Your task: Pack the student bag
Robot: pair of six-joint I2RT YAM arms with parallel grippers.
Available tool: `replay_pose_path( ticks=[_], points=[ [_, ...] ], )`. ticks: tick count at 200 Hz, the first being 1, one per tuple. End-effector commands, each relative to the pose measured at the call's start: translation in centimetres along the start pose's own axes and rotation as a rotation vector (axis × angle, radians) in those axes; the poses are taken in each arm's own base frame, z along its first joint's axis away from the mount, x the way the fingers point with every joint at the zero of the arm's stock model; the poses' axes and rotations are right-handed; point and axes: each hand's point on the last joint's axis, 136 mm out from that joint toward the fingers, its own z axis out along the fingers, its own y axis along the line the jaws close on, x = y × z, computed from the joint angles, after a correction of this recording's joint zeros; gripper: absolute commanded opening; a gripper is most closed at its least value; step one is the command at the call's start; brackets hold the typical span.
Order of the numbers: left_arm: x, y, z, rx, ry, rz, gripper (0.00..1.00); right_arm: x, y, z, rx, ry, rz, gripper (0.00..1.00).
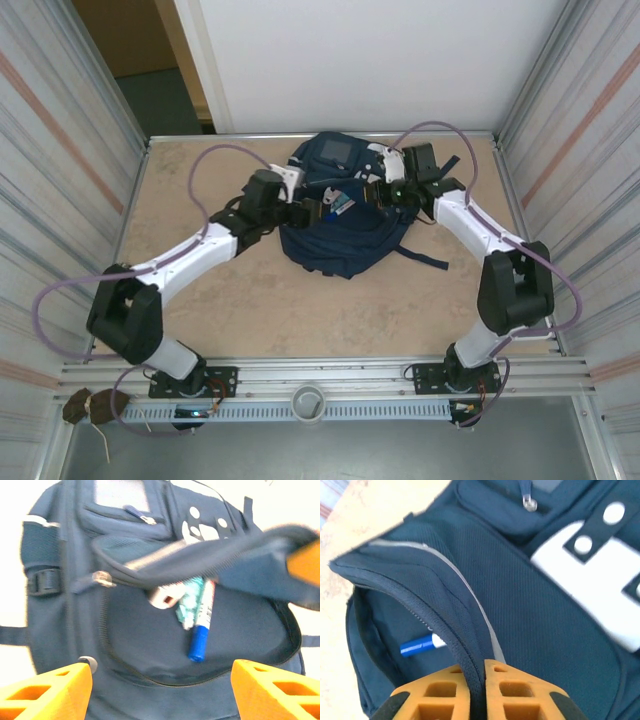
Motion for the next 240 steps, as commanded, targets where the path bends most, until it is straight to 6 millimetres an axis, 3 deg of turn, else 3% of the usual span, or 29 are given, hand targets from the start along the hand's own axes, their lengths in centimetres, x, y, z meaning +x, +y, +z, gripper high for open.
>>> replay_pose_path(
  ticks=[1,17,38,49,67,90,107,120,166,202,240],
  points=[
    [-1.2,1.0,-0.9,0.048,-0.043,-0.072,0.74,2.3,0.0,-2.2,0.01,0.008,0.053,0.21],
    [-1.9,1.3,-0.5,0.035,-0.032,-0.038,0.75,3.6,0.6,-3.3,-0.026,0.006,0.063,0.34],
    [-3.2,1.2,1.2,0.028,-0.003,-0.005,0.76,3.1,1.6,-5.3,-0.104,-0.064,0.08,0.47],
    [-3.7,1.3,2.5,0.018,0.017,0.007,0.76,2.7,0.7,-6.0,-0.09,-0.102,0.121,0.52],
    [-4.0,2.2,5.1,-0.025,0.062,0.026,0.76,2.7,-3.6,-6.2,0.025,-0.143,0.28,0.59],
    [-2.7,4.2,8.1,-0.114,0.149,0.061,0.75,2.9,-7.3,-4.5,0.062,-0.175,0.458,0.67],
    [-0.8,5.5,9.3,-0.167,0.21,0.065,0.75,2.4,-7.6,-1.9,0.034,-0.136,0.501,0.65],
    [0.9,5.4,9.4,-0.15,0.25,0.049,0.73,1.8,-7.6,-0.1,0.021,-0.11,0.496,0.63],
    [5.9,0.1,8.0,0.073,0.28,-0.038,0.71,0.4,-8.3,3.7,0.018,-0.037,0.458,0.57],
    [9.6,-6.1,7.5,0.196,0.322,-0.024,0.7,-0.1,-8.2,5.5,0.014,0.038,0.403,0.51],
    [10.2,-12.1,7.9,0.311,0.335,0.028,0.69,-1.0,-7.1,7.3,-0.03,0.095,0.325,0.49]
  ],
)
